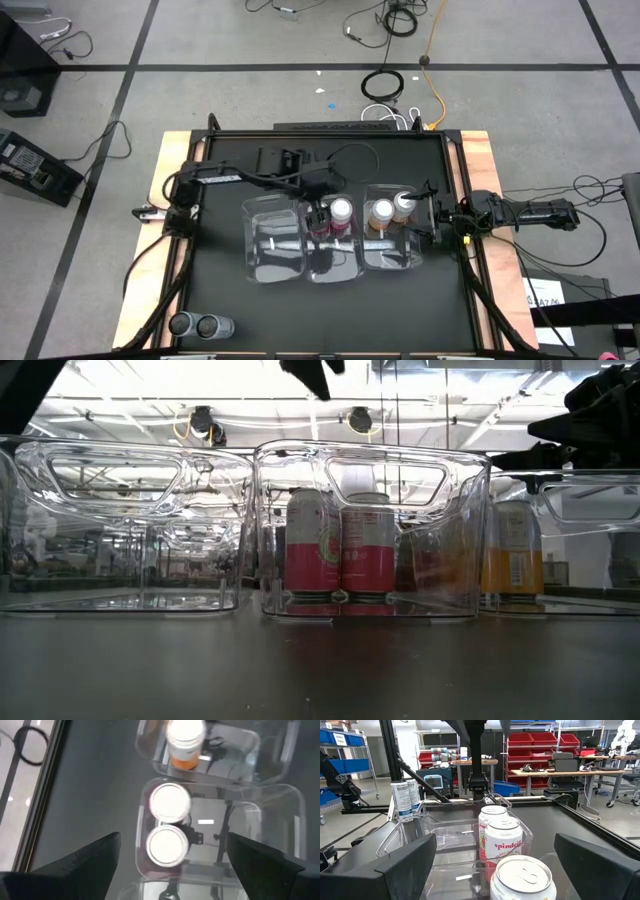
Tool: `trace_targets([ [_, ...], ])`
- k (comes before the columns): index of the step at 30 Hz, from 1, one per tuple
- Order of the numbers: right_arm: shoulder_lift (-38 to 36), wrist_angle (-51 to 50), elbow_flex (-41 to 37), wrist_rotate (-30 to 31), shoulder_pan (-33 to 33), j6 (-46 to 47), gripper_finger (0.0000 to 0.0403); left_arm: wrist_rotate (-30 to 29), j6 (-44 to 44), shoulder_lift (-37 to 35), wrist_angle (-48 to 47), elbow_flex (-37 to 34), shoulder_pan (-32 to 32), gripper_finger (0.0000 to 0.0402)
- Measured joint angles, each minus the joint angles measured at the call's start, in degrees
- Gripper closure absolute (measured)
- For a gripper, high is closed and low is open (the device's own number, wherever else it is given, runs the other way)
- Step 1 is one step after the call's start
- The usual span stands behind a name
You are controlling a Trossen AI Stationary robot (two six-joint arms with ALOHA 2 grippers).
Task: Sort soda cans
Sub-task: Put the right white soda can into the left transparent bin
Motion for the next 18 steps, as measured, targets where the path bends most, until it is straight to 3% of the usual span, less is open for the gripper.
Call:
trace_targets([
  [8, 0.0, 0.0, 0.0, 0.0, 0.0, 0.0, 0.0005, -0.7, 0.1, -3.8, 0.1, -0.1, -5.2, 0.0035],
  [13, 0.0, 0.0, 0.0, 0.0, 0.0, 0.0, 0.0005, -7.1, -0.2, -3.8, 0.3, -0.3, -8.7, 0.0035],
  [18, 0.0, 0.0, 0.0, 0.0, 0.0, 0.0, 0.0005, -7.9, -0.4, -4.8, 8.3, -10.3, -10.2, 0.0035],
])
